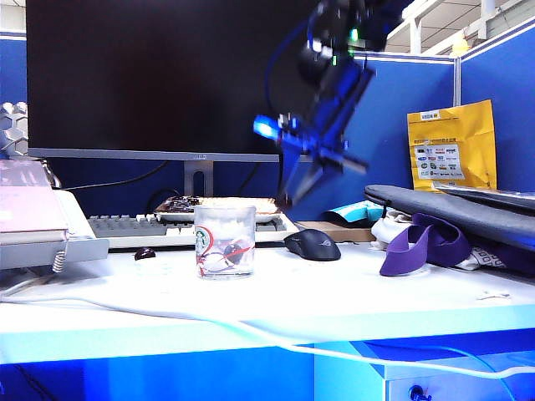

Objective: Pick up the cherry on the right side of the glass and put it inside the glass.

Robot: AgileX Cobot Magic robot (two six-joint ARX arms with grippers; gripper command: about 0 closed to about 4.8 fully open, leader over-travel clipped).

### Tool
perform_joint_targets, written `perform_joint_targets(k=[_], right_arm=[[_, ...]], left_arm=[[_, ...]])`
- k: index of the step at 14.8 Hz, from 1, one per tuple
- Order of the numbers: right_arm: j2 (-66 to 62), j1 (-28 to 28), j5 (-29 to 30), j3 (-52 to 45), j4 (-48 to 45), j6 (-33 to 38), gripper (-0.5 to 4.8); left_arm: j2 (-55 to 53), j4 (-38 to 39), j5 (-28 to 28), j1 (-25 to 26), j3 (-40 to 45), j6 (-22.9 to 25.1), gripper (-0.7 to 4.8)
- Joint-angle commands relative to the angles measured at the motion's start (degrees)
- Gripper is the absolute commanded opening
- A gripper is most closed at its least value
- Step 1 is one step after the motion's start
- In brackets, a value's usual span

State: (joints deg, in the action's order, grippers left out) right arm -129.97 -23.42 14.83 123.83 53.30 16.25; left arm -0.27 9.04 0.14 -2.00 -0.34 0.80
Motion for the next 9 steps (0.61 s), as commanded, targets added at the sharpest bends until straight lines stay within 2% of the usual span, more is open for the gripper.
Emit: perform_joint_targets(k=[1, 6, 9], right_arm=[[0.2, -0.1, 3.4, 6.6, 5.0, -1.7, 1.34], [0.2, -0.2, 16.1, 12.3, 10.2, -1.7, 1.34], [0.2, -1.9, 16.5, 12.2, 11.2, -3.1, 1.35]], left_arm=[[0.2, 0.7, -0.2, 0.0, 0.0, 0.2, -0.05], [0.2, 0.7, -0.2, 0.0, 0.0, 0.2, -0.05], [0.2, 0.7, -0.2, 0.0, 0.0, 0.2, -0.05]])
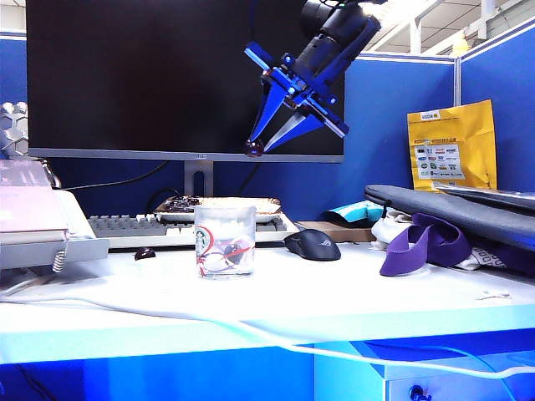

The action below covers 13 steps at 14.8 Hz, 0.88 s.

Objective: Pick up the cherry on the right side of the glass and put it inside the glass.

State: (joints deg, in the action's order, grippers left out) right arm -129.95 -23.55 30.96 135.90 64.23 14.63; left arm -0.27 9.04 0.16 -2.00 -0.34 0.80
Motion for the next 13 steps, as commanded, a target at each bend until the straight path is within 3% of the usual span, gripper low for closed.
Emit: perform_joint_targets(k=[1, 9, 10, 11, 12, 13], right_arm=[[0.2, -2.6, -0.5, 0.1, 0.2, -1.9, 1.35], [-4.1, -6.7, -8.0, 0.1, 0.8, -2.9, 1.35], [-4.3, -6.7, -7.9, 0.1, 0.7, -3.3, 1.62], [-4.3, -6.6, -8.0, 0.1, 0.7, -4.0, 2.64], [-4.3, -6.6, -8.0, 0.1, 0.7, -4.0, 2.98], [-4.3, -6.6, -8.2, 0.1, 0.7, -4.0, 2.97]], left_arm=[[0.2, 0.7, -0.2, 0.0, 0.0, 0.2, -0.05], [0.2, 0.7, -0.2, 0.0, 0.0, 0.2, -0.05], [0.2, 0.7, -0.2, 0.0, 0.0, 0.2, -0.05], [0.2, 0.7, -0.2, 0.0, 0.0, 0.2, -0.05], [0.2, 0.7, -0.2, 0.0, 0.0, 0.2, -0.05], [0.2, 0.7, -0.2, 0.0, 0.0, 0.2, -0.05]])
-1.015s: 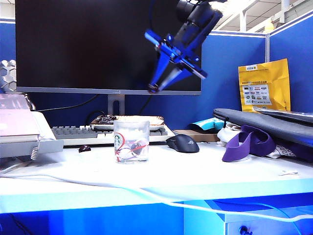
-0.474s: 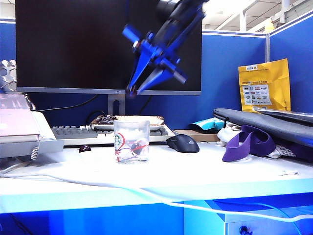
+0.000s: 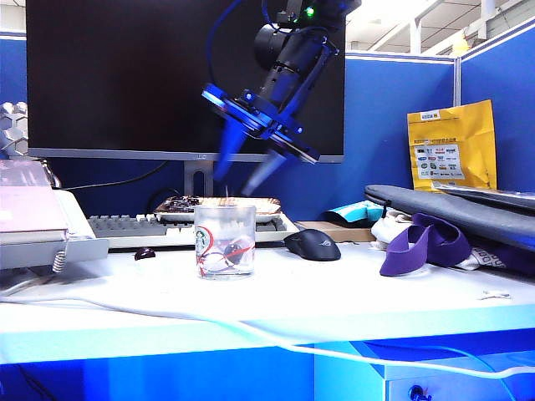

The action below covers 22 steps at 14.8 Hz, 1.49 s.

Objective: Pick up the cherry on the right side of the glass and put it inside the glass.

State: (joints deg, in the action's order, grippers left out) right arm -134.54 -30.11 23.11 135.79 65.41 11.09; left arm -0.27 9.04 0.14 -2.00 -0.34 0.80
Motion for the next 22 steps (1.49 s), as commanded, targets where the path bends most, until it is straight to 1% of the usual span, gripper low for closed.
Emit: perform_joint_targets(k=[1, 2, 3, 4, 5, 7, 8, 10, 12, 13, 15, 16, 17, 19, 21, 22], right_arm=[[0.3, -0.1, -0.5, 0.2, -0.5, -0.4, 2.78], [0.4, -0.1, -0.5, 0.4, -0.4, -0.4, 2.26], [0.7, 0.1, -0.5, 1.1, 0.1, -0.2, 1.61], [1.3, 0.3, -0.5, 3.0, 1.5, -0.2, 0.12], [2.5, 0.6, -0.5, 5.2, 3.1, -0.2, -0.01], [6.9, 0.9, -0.7, 12.6, 6.0, -0.5, -0.01], [10.4, 0.9, -2.1, 17.1, 6.9, -0.6, -0.01], [15.9, 0.9, -3.7, 22.6, 6.9, -0.6, -0.01], [25.1, 0.9, -4.4, 28.6, 6.4, -0.9, -0.01], [28.1, 0.9, -4.5, 29.5, 6.2, -0.9, -0.01], [38.5, 0.9, -6.1, 30.6, 5.6, -0.9, -0.01], [44.9, 0.9, -8.2, 30.6, 5.3, -0.9, -0.01], [48.1, 0.9, -9.2, 30.6, 5.2, -0.9, -0.01], [55.4, 0.9, -9.9, 30.6, 7.5, -0.9, -0.01], [61.1, 0.9, -15.6, 30.6, 11.1, -1.0, -0.01], [63.5, 0.9, -15.8, 30.4, 13.3, -2.0, -0.01]], left_arm=[[0.2, 0.7, -0.2, 0.0, 0.0, 0.2, -0.05], [0.2, 0.7, -0.2, 0.0, 0.0, 0.2, -0.05], [0.2, 0.7, -0.2, 0.0, 0.0, 0.2, -0.05], [0.2, 0.7, -0.2, 0.0, 0.0, 0.2, -0.05], [0.2, 0.7, -0.2, 0.0, 0.0, 0.2, -0.05], [0.2, 0.7, -0.2, 0.0, 0.0, 0.2, -0.05], [0.2, 0.7, -0.2, 0.0, 0.0, 0.2, -0.05], [0.2, 0.7, -0.2, 0.0, 0.0, 0.2, -0.05], [0.2, 0.7, -0.2, 0.0, 0.0, 0.2, -0.05], [0.2, 0.7, -0.2, 0.0, 0.0, 0.2, -0.05], [0.2, 0.7, -0.2, 0.0, 0.0, 0.2, -0.05], [0.2, 0.7, -0.2, 0.0, 0.0, 0.2, -0.05], [0.2, 0.7, -0.2, 0.0, 0.0, 0.2, -0.05], [0.2, 0.7, -0.2, 0.0, 0.0, 0.2, -0.05], [0.2, 0.7, -0.2, 0.0, 0.0, 0.2, -0.05], [0.2, 0.7, -0.2, 0.0, 0.0, 0.2, -0.05]])
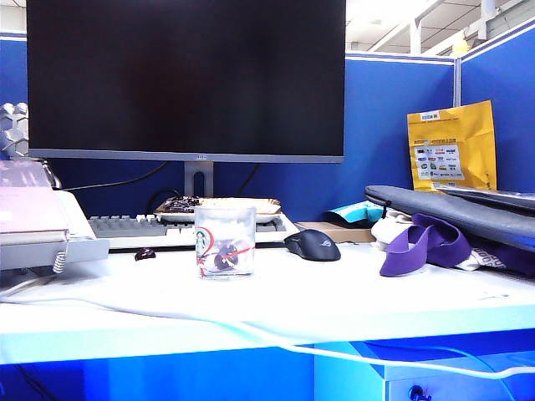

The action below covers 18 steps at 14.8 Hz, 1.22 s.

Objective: Pick up the cherry on the right side of the glass and put it inside the glass.

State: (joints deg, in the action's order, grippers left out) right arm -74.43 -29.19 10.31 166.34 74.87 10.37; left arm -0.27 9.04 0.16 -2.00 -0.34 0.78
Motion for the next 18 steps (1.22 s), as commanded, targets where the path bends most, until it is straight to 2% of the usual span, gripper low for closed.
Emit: perform_joint_targets(k=[1, 2, 3, 4, 5, 7, 8, 9, 10, 13, 17, 18], right_arm=[[5.6, -0.1, -5.1, -2.1, 3.8, -4.5, -0.01], [6.9, -0.1, -9.6, -4.1, 3.7, -6.9, -0.01], [9.0, -0.1, -19.3, -9.7, 2.8, -10.4, -0.01], [11.1, -0.1, -24.3, -16.7, -0.3, -11.3, -0.01], [15.2, -0.3, -25.1, -29.4, -8.9, -11.8, -0.01], [23.8, -0.2, -24.1, -53.6, -29.3, -12.4, -0.01], [30.0, 0.3, -23.8, -71.1, -45.4, -12.4, -0.01], [34.6, 1.3, -22.1, -83.6, -56.0, -13.2, -0.01], [38.6, 2.4, -20.6, -93.9, -62.7, -15.0, -0.01], [47.7, 5.3, -20.4, -119.4, -69.1, -16.6, -0.01], [56.4, 11.3, -18.5, -138.3, -71.8, -15.8, -0.01], [59.3, 12.5, -16.8, -142.4, -72.3, -13.9, -0.01]], left_arm=[[0.2, 0.7, -0.2, 0.0, 0.0, 0.3, -0.05], [0.2, 0.7, -0.2, 0.0, 0.0, 0.3, -0.05], [0.2, 0.7, -0.2, 0.0, 0.0, 0.3, -0.05], [0.2, 0.7, -0.2, 0.0, 0.0, 0.3, -0.05], [0.2, 0.7, -0.2, 0.0, 0.0, 0.3, -0.05], [0.2, 0.7, -0.2, 0.0, 0.0, 0.3, -0.05], [0.2, 0.7, -0.2, 0.0, 0.0, 0.3, -0.05], [0.2, 0.7, -0.2, 0.0, 0.0, 0.3, -0.05], [0.2, 0.7, -0.2, 0.0, 0.0, 0.3, -0.05], [0.2, 0.7, -0.2, 0.0, 0.0, 0.3, -0.05], [0.2, 0.7, -0.2, 0.0, 0.0, 0.3, -0.05], [0.2, 0.7, -0.2, 0.0, 0.0, 0.3, -0.05]])
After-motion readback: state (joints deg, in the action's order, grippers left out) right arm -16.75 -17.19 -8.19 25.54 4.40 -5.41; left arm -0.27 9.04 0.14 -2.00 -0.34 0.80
